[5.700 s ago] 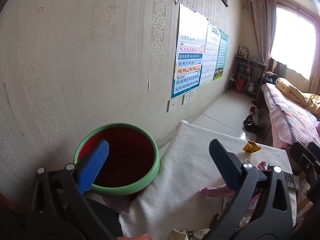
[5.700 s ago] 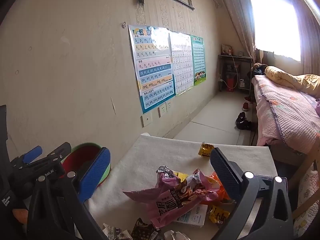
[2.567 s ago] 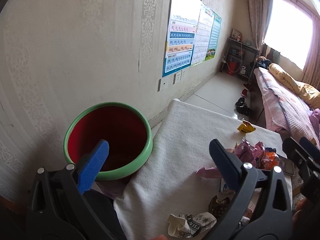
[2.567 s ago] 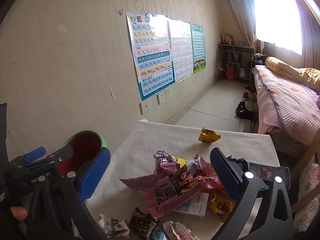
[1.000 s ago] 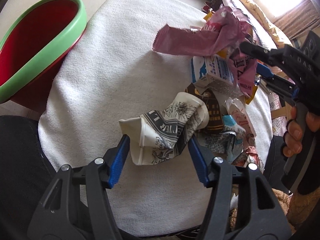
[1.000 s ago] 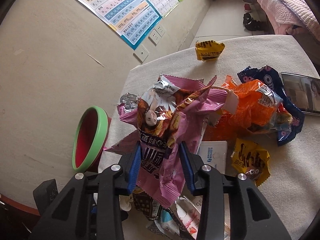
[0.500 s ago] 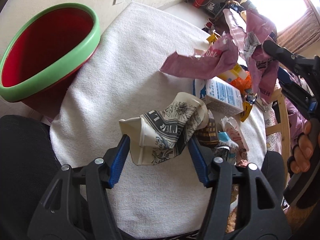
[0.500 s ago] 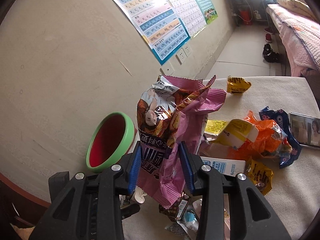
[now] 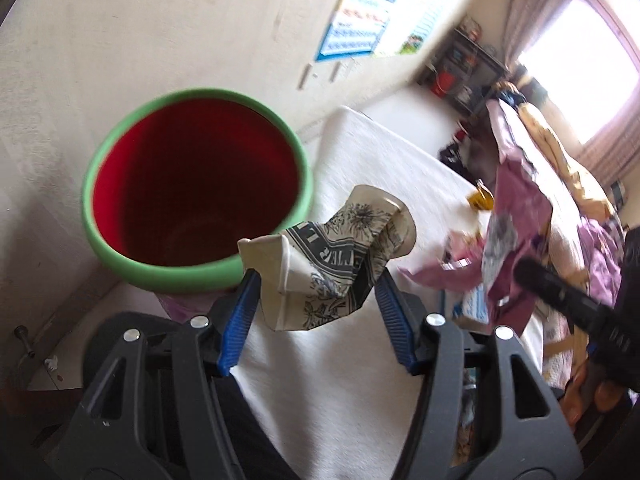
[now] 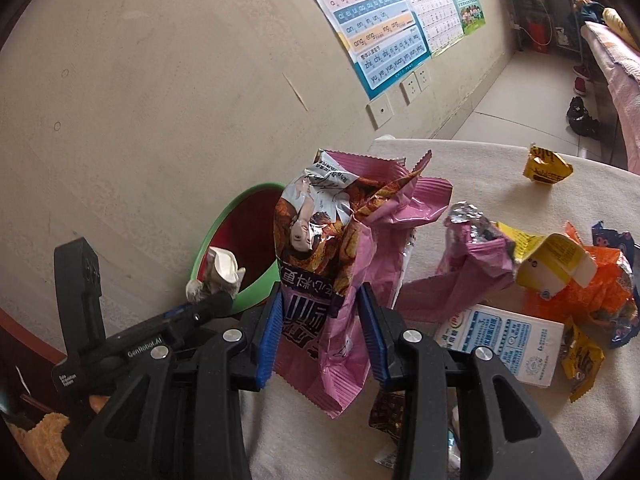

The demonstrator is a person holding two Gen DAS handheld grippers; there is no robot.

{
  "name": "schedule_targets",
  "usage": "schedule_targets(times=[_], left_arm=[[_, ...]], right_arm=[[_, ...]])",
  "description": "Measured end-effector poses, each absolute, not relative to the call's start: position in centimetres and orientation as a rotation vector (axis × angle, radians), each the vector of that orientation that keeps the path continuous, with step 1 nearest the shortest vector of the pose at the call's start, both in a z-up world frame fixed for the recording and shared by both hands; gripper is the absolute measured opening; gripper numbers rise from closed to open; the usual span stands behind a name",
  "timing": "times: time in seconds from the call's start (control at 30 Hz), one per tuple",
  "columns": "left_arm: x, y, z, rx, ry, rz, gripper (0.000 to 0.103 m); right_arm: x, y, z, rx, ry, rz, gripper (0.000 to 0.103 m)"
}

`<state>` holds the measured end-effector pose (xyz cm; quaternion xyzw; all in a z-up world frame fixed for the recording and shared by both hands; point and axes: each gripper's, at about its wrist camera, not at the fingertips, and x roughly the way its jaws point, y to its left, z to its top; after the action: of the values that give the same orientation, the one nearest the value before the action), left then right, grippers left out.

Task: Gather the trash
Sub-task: 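Carry both items over the red bin and open both tools to drop them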

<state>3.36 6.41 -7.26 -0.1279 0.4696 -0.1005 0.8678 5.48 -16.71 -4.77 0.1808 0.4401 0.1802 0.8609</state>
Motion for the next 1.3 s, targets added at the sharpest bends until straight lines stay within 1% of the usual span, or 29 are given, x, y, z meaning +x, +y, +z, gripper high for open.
schedule_targets(times=[0.37,0.63,0.7,0.8,0.87,0.97,1.3], left_arm=[[5.4,12.8,-6.5,-0.328,0.915,-0.049,0.056],[6.1,17.3,-6.4,-0.363,0.884,0.045,0.056],[6.0,18.2,-6.3,-0.375,0.874,0.062,0.056],[6.4,19.0,-6.3,-0.396,0.867,0.075,0.056],[6.6,19.4,-6.3,-0.401,0.869,0.071,0.056],[7.5,18.8,-6.7,-0.39,0.881,0.056,0.056],[9.2,16.5,-8.6,-0.367,0.947,0.019,0.057]], right_arm=[[11.4,-7.5,-4.4,0.327,0.95,0.553,0.037],[13.6,-1.5,-4.4,0.285,0.962,0.64,0.037],[14.2,-0.7,-4.7,0.298,0.977,0.668,0.04],[15.0,-0.3,-5.0,0.303,0.974,0.644,0.058],[15.1,-1.0,-5.2,0.332,0.97,0.631,0.058],[14.8,-2.4,-5.6,0.356,0.978,0.603,0.063],[11.2,-7.2,-5.9,0.396,0.997,0.534,0.067]])
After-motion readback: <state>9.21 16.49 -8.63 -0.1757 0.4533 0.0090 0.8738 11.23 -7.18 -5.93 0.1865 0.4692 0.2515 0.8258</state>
